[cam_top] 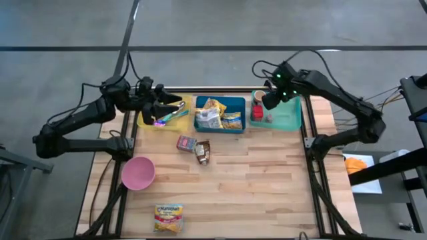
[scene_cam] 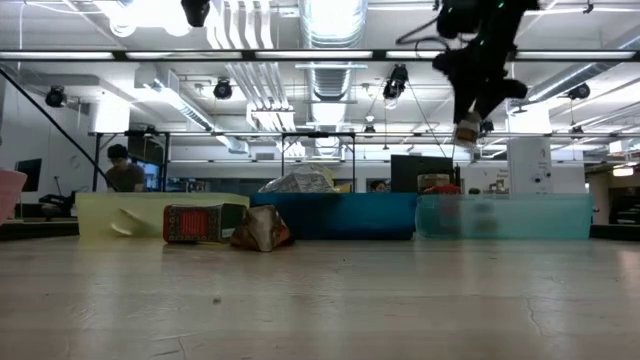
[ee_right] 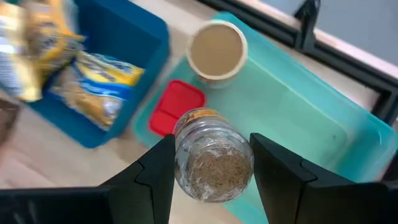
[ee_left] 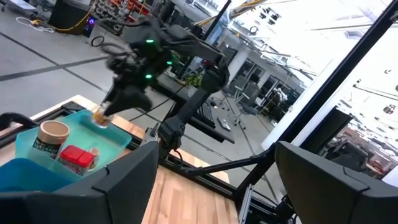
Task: Pick & Place Food Item
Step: Put the brown seasoning bottle into the light green bin
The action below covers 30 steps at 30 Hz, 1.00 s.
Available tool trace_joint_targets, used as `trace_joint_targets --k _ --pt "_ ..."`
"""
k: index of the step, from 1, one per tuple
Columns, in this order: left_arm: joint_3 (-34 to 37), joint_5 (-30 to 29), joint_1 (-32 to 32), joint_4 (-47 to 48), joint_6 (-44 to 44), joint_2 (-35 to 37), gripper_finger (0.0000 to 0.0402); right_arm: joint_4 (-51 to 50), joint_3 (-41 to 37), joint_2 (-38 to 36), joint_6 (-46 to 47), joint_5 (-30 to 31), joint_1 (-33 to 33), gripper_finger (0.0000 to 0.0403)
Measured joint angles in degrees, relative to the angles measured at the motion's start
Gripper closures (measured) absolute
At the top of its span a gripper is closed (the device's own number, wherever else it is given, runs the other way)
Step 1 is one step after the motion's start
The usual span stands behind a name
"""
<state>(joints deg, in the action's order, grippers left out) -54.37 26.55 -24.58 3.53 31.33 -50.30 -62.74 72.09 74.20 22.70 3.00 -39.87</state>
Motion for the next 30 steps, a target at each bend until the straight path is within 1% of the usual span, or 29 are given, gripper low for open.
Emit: trace_joint_targets --k 3,6,7,11,15,20,23,27,30 --pt "0.0 0.0 0.0 0.5 0.0 0.0 0.0074 -1.4 1.9 5.1 -1.0 0.3 -1.7 0.0236" --pt "0.0 0.5 0.0 1.2 0.0 0.0 0.0074 -2.5 3.2 9.3 -2.6 3.9 -3.0 0.0236" --pt "0.0 0.5 0.0 1.4 0.0 0.0 0.0074 -2.7 3.2 10.3 -2.7 4.7 -3.4 0.0236" --pt "0.0 0.6 0.0 1.6 0.1 0.0 0.0074 -2.1 2.2 13.1 -3.6 4.9 -5.2 0.0236" --pt "0.0 0.6 0.0 1.6 0.2 0.0 0.0074 1.4 -0.4 13.9 -2.8 4.7 -7.4 0.0236" --pt "0.0 0.7 0.0 1.6 0.2 0.0 0.0074 5.1 -6.0 12.4 -0.3 2.8 -11.5 0.0236" --pt "0.0 0.7 0.0 1.6 0.2 0.0 0.0074 7.0 -9.0 12.3 1.6 2.7 -13.4 0.0236" --pt "0.0 0.7 0.0 1.6 0.0 0.0 0.0074 12.1 -11.5 12.3 3.6 2.5 -13.4 0.0236" --pt "0.0 0.7 0.0 1.6 -0.4 0.0 0.0074 15.0 -12.0 13.1 5.1 1.5 -13.4 0.0236"
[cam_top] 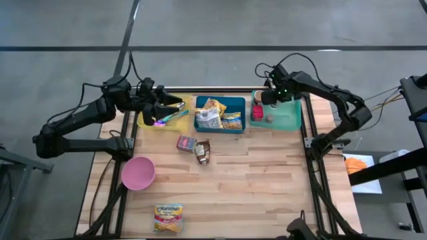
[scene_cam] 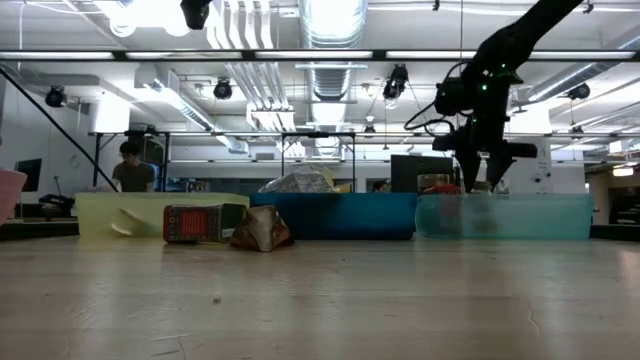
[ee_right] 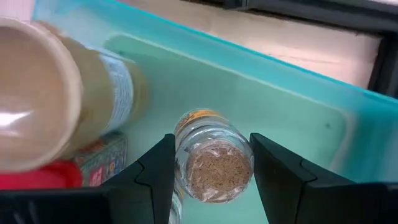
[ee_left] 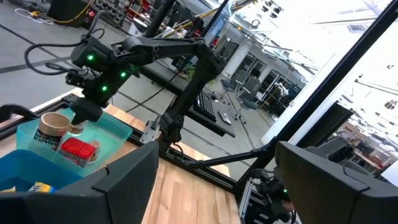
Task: Pick & Place Food Item
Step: Put the brown seasoning bottle into the light green bin
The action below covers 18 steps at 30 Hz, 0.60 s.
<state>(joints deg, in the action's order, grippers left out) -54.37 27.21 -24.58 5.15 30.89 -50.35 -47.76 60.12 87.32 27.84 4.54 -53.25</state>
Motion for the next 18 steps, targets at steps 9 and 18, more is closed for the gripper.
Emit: trace_joint_targets --k 9,18 --pt "0.0 0.0 0.0 0.0 0.7 0.0 0.0074 2.6 -2.0 4.6 0.3 -0.7 0.1 0.0236" --pt "0.0 0.0 0.0 0.0 0.7 0.0 0.0074 4.7 -1.8 5.8 -1.0 -1.1 1.0 0.0236"
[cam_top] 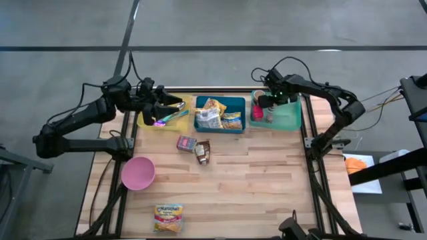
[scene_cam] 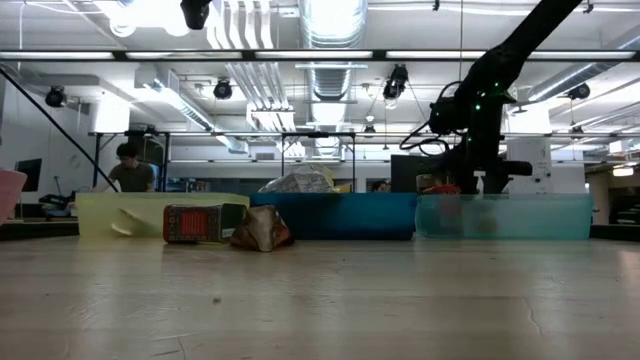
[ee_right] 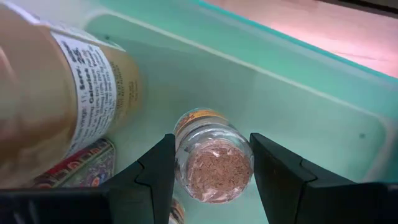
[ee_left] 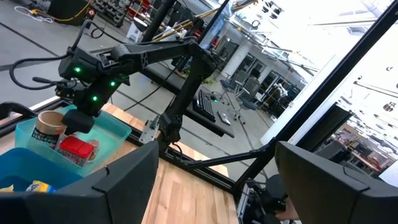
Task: Pick & Place Food Item
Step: Put the brown seasoning bottle into the light green bin
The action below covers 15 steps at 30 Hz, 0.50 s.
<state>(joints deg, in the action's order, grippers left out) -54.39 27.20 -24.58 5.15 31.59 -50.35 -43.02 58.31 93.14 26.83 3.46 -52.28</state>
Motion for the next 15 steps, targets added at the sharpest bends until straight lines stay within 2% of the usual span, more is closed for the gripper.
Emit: trace_joint_targets --k 6,11,15 --pt "0.0 0.0 0.0 0.0 0.0 0.0 0.0074 0.3 -0.2 0.6 -0.5 0.2 1.9 0.0234" --pt "0.0 0.0 0.0 0.0 0.0 0.0 0.0074 -0.2 -0.2 0.6 -0.5 0.1 2.6 0.0195" --pt "0.0 -0.1 0.0 0.0 0.0 0.0 0.0074 -0.2 -0.2 0.6 -1.2 -1.4 2.9 0.0185"
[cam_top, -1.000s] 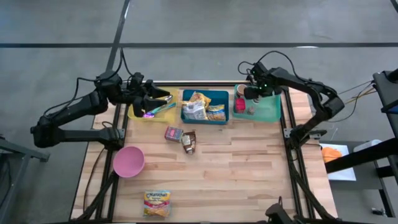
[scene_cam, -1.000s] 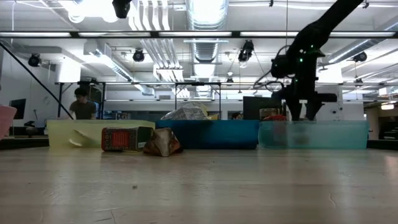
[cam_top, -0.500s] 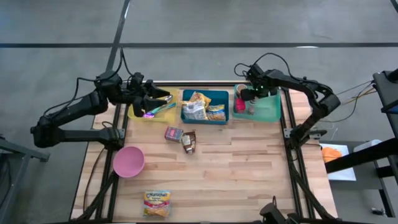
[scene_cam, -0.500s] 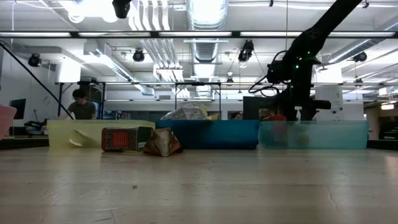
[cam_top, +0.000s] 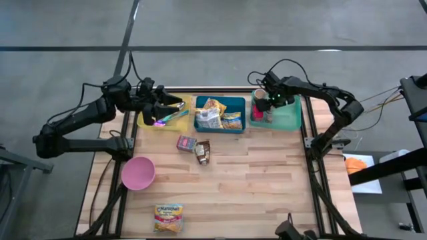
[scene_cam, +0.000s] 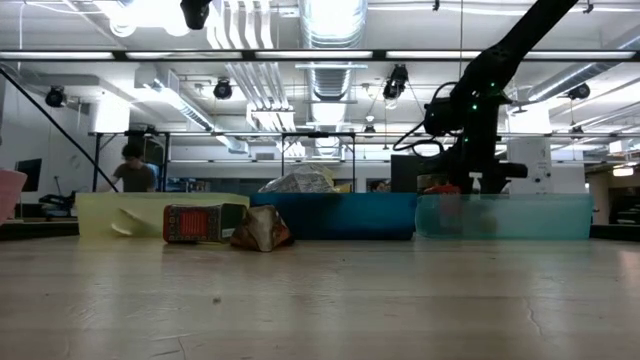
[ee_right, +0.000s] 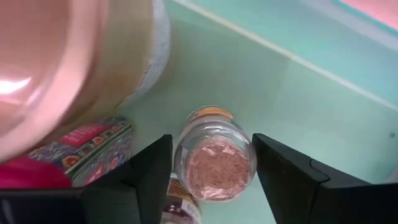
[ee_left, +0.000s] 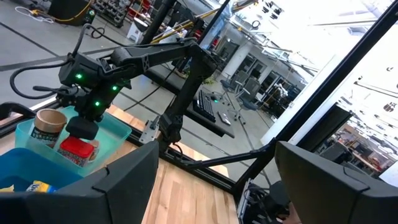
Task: Pick & Place Food Item
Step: Put the brown seasoning bottle into the light green bin, then put the light blue noodle pack into the blue bin
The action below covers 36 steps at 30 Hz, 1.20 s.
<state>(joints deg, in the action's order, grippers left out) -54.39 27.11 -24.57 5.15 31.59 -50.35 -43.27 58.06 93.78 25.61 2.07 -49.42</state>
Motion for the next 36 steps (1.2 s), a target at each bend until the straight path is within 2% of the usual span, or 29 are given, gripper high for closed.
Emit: trace_joint_targets --k 13,24,28,32,36 --pt "0.0 1.1 0.0 0.7 0.1 0.0 0.0074 -2.5 0.3 -4.4 -3.1 -2.1 1.2 0.0180" --pt "0.0 3.8 0.0 3.4 0.1 0.0 0.0074 -6.2 0.3 -14.4 1.6 -2.1 3.1 0.0179" --pt "0.0 4.0 0.0 7.8 0.0 0.0 0.0074 -6.2 0.3 -19.2 4.1 -2.0 7.7 0.0179" --pt "0.0 4.0 0.1 14.2 -1.4 -0.1 0.0074 -5.6 0.3 -22.8 4.2 -1.7 15.5 0.0179" --pt "0.1 4.6 1.9 22.8 -6.8 -0.1 0.0074 -4.1 0.3 -25.0 4.0 2.7 25.3 0.0179"
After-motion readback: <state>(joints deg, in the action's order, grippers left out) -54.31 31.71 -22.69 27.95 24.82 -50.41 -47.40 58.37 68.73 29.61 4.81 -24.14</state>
